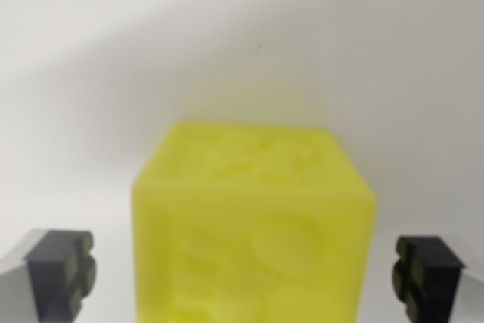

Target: Pick yellow cube

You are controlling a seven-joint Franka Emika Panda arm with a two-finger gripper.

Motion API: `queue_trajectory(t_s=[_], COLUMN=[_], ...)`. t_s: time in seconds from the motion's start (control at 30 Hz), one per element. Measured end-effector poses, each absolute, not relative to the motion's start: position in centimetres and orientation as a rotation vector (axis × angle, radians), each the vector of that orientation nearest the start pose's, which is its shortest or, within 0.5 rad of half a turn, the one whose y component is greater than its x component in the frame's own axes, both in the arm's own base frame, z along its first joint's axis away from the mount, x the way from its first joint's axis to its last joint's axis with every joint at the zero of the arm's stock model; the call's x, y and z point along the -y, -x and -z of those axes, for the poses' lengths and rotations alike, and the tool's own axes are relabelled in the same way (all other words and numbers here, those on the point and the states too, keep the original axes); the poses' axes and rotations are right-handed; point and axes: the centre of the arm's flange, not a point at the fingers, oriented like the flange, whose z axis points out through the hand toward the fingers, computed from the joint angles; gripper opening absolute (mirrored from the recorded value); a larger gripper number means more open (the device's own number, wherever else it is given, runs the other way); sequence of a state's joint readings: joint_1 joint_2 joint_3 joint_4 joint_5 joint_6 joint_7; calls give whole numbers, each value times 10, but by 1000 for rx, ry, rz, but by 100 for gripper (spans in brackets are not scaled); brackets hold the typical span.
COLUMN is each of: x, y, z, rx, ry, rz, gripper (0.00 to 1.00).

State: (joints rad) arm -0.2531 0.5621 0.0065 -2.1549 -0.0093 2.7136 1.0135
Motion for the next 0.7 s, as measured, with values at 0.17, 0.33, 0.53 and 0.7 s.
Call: queue_trajectory(t_s=[0.17,0.33,0.53,0.7], x=[136,137,137,137], y=[-542,-542,-542,-542], z=[-121,-114,-116,-127], rx=[-1846,-1849,-1850,-1850], ry=[2543,2540,2540,2540], rz=[-3,-3,-2,-1], gripper=[100,100,0,0])
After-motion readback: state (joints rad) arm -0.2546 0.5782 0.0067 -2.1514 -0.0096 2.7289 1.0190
